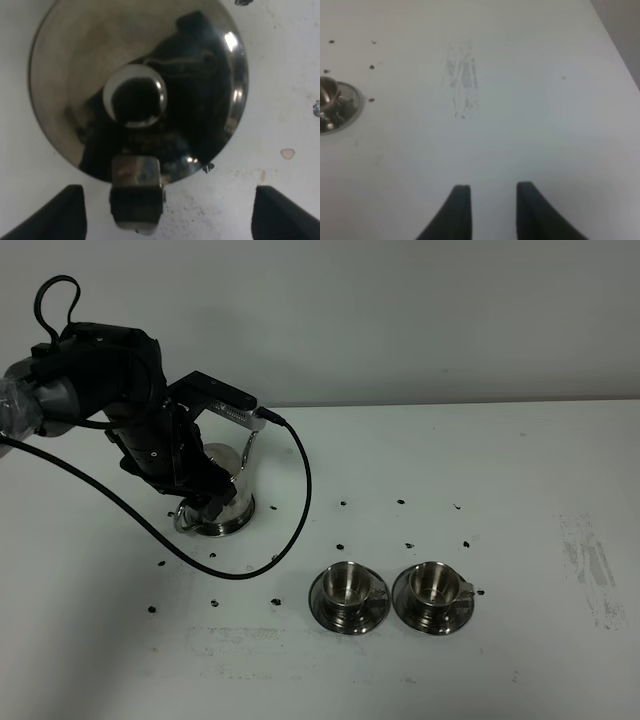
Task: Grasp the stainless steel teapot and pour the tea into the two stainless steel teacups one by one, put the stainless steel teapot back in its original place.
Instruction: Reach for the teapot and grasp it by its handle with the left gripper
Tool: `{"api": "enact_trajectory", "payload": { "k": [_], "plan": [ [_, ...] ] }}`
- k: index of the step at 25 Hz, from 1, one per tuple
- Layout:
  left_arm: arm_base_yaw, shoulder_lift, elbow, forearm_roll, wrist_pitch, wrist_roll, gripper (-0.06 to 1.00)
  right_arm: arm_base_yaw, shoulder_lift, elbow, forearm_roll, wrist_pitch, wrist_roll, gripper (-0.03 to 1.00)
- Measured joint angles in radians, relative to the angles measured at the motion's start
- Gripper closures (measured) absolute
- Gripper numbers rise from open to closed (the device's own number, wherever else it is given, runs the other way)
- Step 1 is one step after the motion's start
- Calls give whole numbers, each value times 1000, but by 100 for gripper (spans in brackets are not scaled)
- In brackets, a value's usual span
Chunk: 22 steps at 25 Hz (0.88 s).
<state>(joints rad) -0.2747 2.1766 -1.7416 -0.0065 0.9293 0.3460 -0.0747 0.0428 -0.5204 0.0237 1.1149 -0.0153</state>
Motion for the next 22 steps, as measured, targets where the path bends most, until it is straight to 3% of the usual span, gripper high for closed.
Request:
{"api": "enact_trajectory", "payload": {
  "k": [22],
  "plan": [
    [0,10,0,20,-32,-3,37,0,0,0,0,0,0,74]
  ]
}}
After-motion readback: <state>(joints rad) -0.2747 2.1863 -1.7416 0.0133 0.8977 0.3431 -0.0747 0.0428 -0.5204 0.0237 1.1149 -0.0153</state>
